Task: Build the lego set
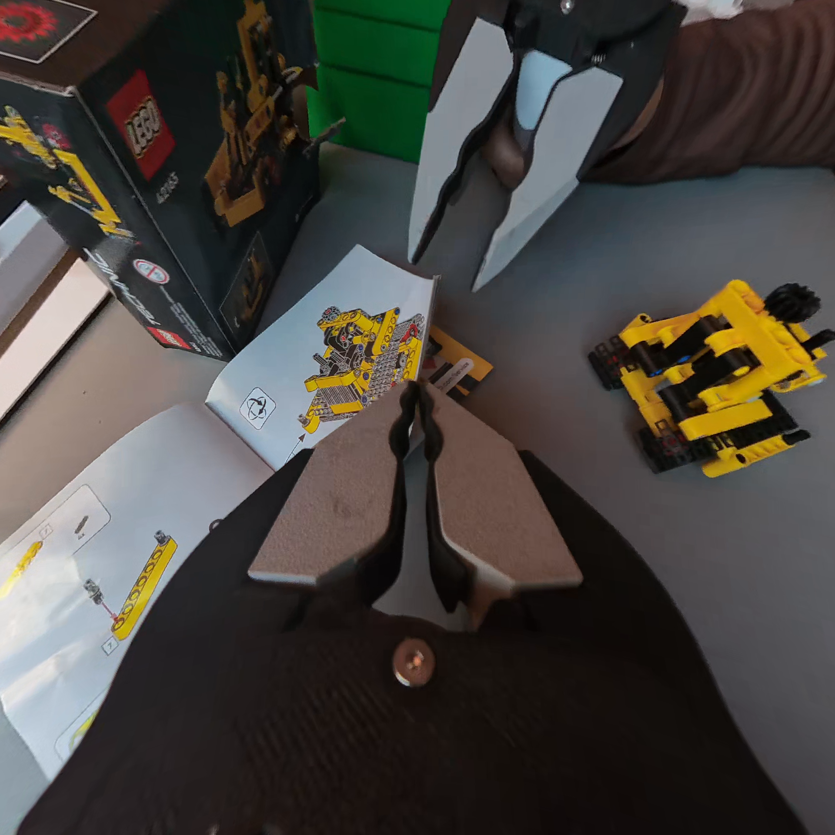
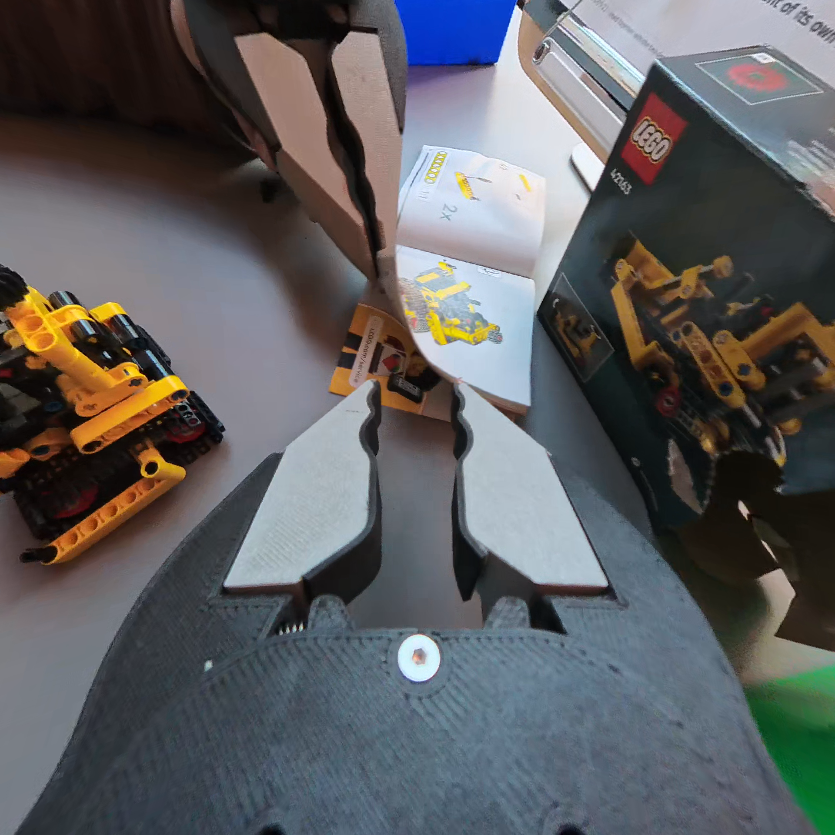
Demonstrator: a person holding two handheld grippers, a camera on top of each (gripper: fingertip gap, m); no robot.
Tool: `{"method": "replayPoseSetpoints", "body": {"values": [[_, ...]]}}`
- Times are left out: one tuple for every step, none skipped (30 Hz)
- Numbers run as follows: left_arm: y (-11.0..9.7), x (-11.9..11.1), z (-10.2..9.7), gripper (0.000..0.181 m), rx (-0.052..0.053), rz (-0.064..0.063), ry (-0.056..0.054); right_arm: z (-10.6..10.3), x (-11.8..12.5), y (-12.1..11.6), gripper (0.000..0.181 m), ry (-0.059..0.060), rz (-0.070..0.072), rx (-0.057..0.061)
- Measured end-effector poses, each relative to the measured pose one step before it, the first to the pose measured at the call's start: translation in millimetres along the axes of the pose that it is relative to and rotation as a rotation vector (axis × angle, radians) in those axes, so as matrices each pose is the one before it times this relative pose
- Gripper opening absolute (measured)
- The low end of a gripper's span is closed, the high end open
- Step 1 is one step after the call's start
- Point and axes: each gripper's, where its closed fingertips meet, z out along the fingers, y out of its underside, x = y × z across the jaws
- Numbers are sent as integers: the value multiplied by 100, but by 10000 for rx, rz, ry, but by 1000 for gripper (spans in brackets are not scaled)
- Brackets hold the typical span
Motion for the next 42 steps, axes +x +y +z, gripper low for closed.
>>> {"method": "replayPoseSetpoints", "body": {"values": [[-63, -50, -131, 0, 112, -162, 94, 181, -130, -17, 29, 100, -148, -43], [-51, -30, -96, 0, 78, -89, 52, 162, -31, -31, 31, 203, -246, -71], [1, -47, -46, 0, 32, -53, 13, 129, -9, -71, 33, 209, -257, -42], [43, 3, -9, 0, -18, -20, 19, 107, -41, -15, 33, 143, -196, -41], [41, 16, 12, 0, -24, 11, 3, 119, -62, 70, 33, 65, -112, -84], [54, 20, 24, 0, -42, 27, -7, 86, 47, 130, 34, 85, -56, -98], [45, 34, 37, 0, -31, 13, 6, 32, 90, 112, 34, 68, -37, -59], [28, 33, 17, 0, -16, -9, 15, -27, 91, 47, 35, 21, 15, -10], [43, 31, 20, 0, -21, -1, 18, -54, 165, 30, 35, 39, 78, 16], [50, 16, 20, 0, -28, 2, 3, -97, 186, -30, 35, 38, 75, 62], [26, 9, 5, 0, -17, 2, -2, -86, 95, -22, 35, -7, 30, 51], [-6, 8, -7, 0, -2, 1, 6, -50, 130, 88, 35, 38, -4, -26], [-11, 22, -14, 0, -4, -5, 12, -15, 183, 122, 35, 100, -50, -53], [-23, 14, -29, 0, 7, 0, 3, 10, 28, 102, 35, 31, -82, -47], [-22, -1, -39, 0, 11, -4, 11, 37, -54, 110, 35, -2, -85, -72], [-22, 9, -31, 0, 5, -9, 16, 50, -7, 93, 36, 55, -107, -69], [-22, 4, -39, 0, 11, -2, 5, 52, -6, 62, 36, 64, -127, -62], [-19, -8, -36, 0, 6, -7, -1, 62, -101, 33, 36, 12, -122, -48], [-16, -5, -21, 0, 3, -13, 9, 64, -110, 47, 36, -7, -90, -52], [-32, 15, -25, 0, 13, -3, 13, 64, 16, 32, 37, 70, -74, -40], [-10, 46, -17, 0, -1, 8, 21, 23, 90, -39, 37, 106, -81, 4], [-1, 29, -4, 0, -7, 11, 11, 3, 64, -51, 38, 71, -62, 4], [-8, 11, 8, 0, -7, 9, -4, 28, -49, 12, 39, -29, -12, -13], [13, 8, 3, 0, -14, 6, -1, 58, -64, 53, 39, -56, 43, -27], [32, 22, 12, 0, -15, 5, 9, 55, -46, 70, 39, -39, 21, -25], [3, 30, 9, 0, 5, 5, 14, 20, -2, 32, 39, -6, -6, -22], [12, 72, 10, 0, -4, 12, 33, -7, 10, -68, 40, 6, -10, 36], [34, 69, 12, 0, -16, 13, 37, 5, -42, -64, 41, -23, -7, 32], [11, 66, 17, 0, -4, 25, 20, 29, -75, -24, 42, -59, 3, 7], [0, 59, 8, 0, 0, 33, 23, 54, -60, 17, 43, -59, 14, -19], [-4, 52, 10, 0, 2, 29, 17, 64, -47, 33, 44, -55, 30, -38], [11, 44, -3, 0, -7, 17, 19, 46, -44, -24, 46, -46, 32, -6], [9, 68, -6, 0, -2, 18, 32, 25, -44, -124, 48, -49, 29, 51], [-1, 84, -12, 0, 3, 39, 39, 20, -141, -169, 50, -104, 47, 72], [-30, 81, -5, 0, 18, 55, 23, 24, -238, -198, 52, -175, 61, 89], [-46, 100, 5, 0, 16, 45, 37, 9, -182, -209, 52, -126, 73, 98], [-19, 122, 20, 0, -8, 44, 33, 10, -85, -227, 53, -65, 82, 110], [7, 65, 28, 0, -19, 46, 10, 3, -117, -228, 54, -95, 75, 115], [26, 83, 33, 0, -18, 33, 23, -25, -142, -240, 55, -115, 65, 132], [28, 77, 26, 0, -7, 21, 37, -40, -103, -260, 56, -75, 42, 153], [-5, 73, 21, 0, 8, 22, 29, -49, -79, -238, 56, -66, 43, 149], [-24, 60, -5, 0, 21, 34, 24, -24, -126, -221, 57, -125, 100, 132]]}}
